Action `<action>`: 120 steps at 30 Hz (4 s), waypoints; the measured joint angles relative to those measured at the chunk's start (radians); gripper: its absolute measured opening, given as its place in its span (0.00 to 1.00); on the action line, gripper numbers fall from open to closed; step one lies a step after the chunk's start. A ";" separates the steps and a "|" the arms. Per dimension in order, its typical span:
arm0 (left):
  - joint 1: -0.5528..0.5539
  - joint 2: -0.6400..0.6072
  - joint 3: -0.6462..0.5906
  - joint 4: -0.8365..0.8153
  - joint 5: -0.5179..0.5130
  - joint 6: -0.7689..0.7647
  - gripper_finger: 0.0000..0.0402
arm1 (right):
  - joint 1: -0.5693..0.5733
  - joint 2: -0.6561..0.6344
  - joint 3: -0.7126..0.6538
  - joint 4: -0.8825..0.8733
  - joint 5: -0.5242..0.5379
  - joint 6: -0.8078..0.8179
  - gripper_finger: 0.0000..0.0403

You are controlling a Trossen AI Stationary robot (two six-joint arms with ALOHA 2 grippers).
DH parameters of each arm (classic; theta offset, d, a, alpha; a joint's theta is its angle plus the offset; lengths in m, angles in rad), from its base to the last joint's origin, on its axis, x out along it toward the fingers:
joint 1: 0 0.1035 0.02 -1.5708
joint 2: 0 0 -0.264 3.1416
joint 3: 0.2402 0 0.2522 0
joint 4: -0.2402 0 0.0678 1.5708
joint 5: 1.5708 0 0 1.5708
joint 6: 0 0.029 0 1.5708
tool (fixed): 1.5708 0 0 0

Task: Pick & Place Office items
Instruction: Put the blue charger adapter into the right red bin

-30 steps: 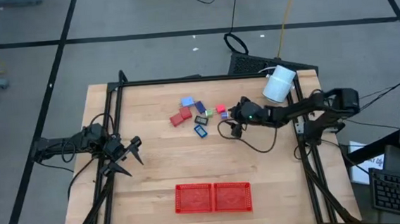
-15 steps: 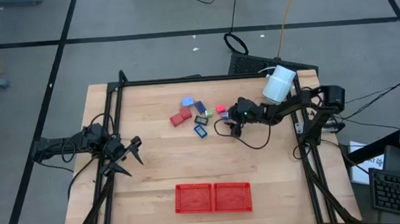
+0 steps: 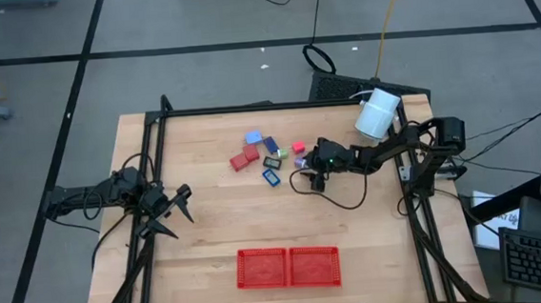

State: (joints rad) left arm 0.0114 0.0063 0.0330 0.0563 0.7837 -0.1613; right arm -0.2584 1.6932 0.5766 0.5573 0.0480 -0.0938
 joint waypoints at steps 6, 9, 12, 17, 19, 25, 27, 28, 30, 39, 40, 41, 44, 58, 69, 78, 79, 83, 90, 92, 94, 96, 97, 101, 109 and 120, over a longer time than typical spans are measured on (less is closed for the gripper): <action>0.000 0.000 0.000 0.000 0.000 0.000 0.67 | 0.004 0.000 0.000 0.008 0.061 0.111 0.63; 0.000 0.000 0.000 0.000 0.000 0.000 0.67 | 0.014 0.000 0.000 0.009 0.112 0.106 0.63; 0.000 0.000 0.000 0.000 0.000 0.000 0.67 | 0.022 0.000 0.000 0.009 0.111 0.106 0.63; 0.000 0.000 0.000 0.000 0.000 0.000 0.67 | 0.036 0.000 0.000 0.012 0.113 0.122 0.63; 0.000 0.000 0.000 0.000 0.000 0.000 0.67 | 0.044 0.000 0.000 0.012 0.113 0.134 0.63; 0.000 0.000 0.000 0.000 0.000 0.000 0.67 | 0.062 0.000 0.000 0.014 0.199 0.135 0.63; 0.000 0.000 0.000 0.000 0.000 0.000 0.67 | 0.062 0.000 0.000 0.016 0.216 0.135 0.63; 0.000 0.000 0.000 0.000 0.000 0.000 0.67 | 0.062 0.000 0.000 0.016 0.217 0.136 0.63; 0.000 0.000 0.000 0.000 0.000 0.000 0.67 | 0.062 0.000 0.000 0.016 0.214 0.135 0.63; 0.000 0.000 0.000 0.000 0.000 0.000 0.67 | 0.062 0.000 0.000 0.016 0.210 0.138 0.63; 0.000 0.000 0.000 0.000 0.000 0.000 0.67 | 0.062 0.000 0.000 0.016 0.210 0.138 0.63; 0.000 0.000 0.000 0.000 0.000 0.000 0.67 | 0.062 0.004 0.000 0.018 0.210 0.137 0.63; 0.000 0.000 0.000 0.000 0.000 0.000 0.67 | 0.062 0.035 0.000 0.039 0.196 0.142 0.63; 0.000 0.000 0.000 0.000 0.000 0.000 0.67 | 0.062 0.100 0.000 0.139 0.191 0.105 0.63; 0.000 0.000 0.000 0.000 0.000 0.000 0.67 | 0.044 0.100 0.000 0.138 0.190 0.164 0.63; 0.000 0.000 0.000 0.000 0.000 0.000 0.67 | 0.043 0.100 0.000 0.139 0.188 0.162 0.63; 0.000 0.000 0.000 0.000 0.000 0.000 0.67 | 0.043 0.100 0.000 0.139 0.189 0.162 0.63; 0.000 0.000 0.000 0.000 0.000 0.000 0.67 | 0.043 0.100 0.000 0.140 0.188 0.161 0.63; 0.000 0.000 0.000 0.000 0.000 0.000 0.67 | 0.043 0.100 0.000 0.141 0.187 0.161 0.63; 0.000 0.000 0.000 0.000 0.000 0.000 0.67 | 0.043 0.100 0.000 0.141 0.187 0.161 0.63; 0.000 0.000 0.000 0.000 0.000 0.000 0.67 | 0.043 0.100 0.000 0.141 0.187 0.161 0.63; 0.000 0.000 0.000 0.000 0.000 0.000 0.67 | 0.043 0.100 0.000 0.141 0.187 0.161 0.63; 0.000 0.000 0.000 0.000 0.000 0.000 0.67 | 0.043 0.100 0.000 0.141 0.186 0.161 0.63; 0.000 0.000 0.000 0.000 0.000 0.000 0.67 | 0.043 0.100 0.000 0.141 0.184 0.161 0.63; 0.000 0.000 0.000 0.000 0.000 0.000 0.67 | 0.043 0.100 0.000 0.141 0.183 0.161 0.63; 0.000 0.000 0.000 0.000 0.000 0.000 0.67 | 0.043 0.100 0.000 0.141 0.183 0.161 0.63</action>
State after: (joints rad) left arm 0.0115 0.0063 0.0330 0.0563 0.7835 -0.1613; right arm -0.2153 1.7931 0.5762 0.6987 0.2306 0.0673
